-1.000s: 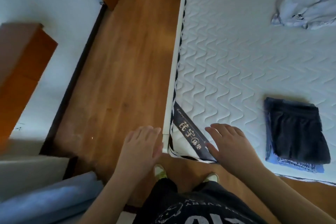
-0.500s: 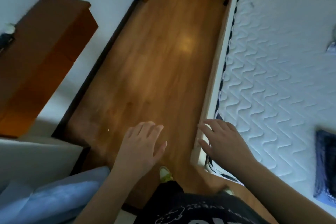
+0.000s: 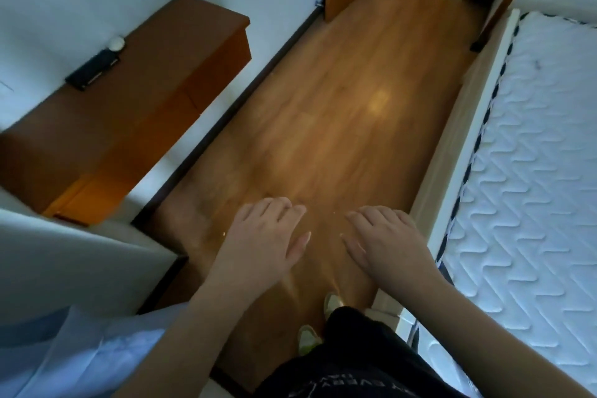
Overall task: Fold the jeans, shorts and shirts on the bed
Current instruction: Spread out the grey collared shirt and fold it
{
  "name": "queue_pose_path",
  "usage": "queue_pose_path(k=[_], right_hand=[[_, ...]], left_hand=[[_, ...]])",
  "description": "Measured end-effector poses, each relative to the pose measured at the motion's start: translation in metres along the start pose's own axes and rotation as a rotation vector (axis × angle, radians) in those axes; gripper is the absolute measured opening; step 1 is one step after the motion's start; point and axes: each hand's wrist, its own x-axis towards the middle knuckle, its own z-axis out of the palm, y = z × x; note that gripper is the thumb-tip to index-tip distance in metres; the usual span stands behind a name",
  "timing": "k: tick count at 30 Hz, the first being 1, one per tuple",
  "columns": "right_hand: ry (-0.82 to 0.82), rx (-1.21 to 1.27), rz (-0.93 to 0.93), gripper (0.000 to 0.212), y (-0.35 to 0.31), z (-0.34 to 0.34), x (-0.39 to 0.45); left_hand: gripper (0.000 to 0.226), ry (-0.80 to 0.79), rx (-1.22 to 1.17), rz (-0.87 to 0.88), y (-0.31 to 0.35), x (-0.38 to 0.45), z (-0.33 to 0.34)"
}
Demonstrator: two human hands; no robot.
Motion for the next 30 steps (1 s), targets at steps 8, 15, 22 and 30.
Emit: queue_pose_path(k=[8, 15, 22, 30], right_hand=[[0.094, 0.012, 0.054, 0.027, 0.057, -0.008, 0.086], [0.033, 0.016, 0.064, 0.030, 0.102, -0.035, 0.172], [0.089, 0.116, 0.056, 0.038, 0.111, -0.035, 0.270], [0.017, 0.051, 0.114, 0.043, 0.109, -0.038, 0.392]], left_hand=[[0.052, -0.104, 0.004, 0.035, -0.011, 0.116, -0.017], [0.046, -0.017, 0.036, 0.016, -0.018, 0.211, -0.042], [0.041, 0.033, 0.072, -0.009, -0.058, 0.288, -0.044], [0.047, 0.031, 0.067, 0.057, -0.152, 0.393, -0.056]])
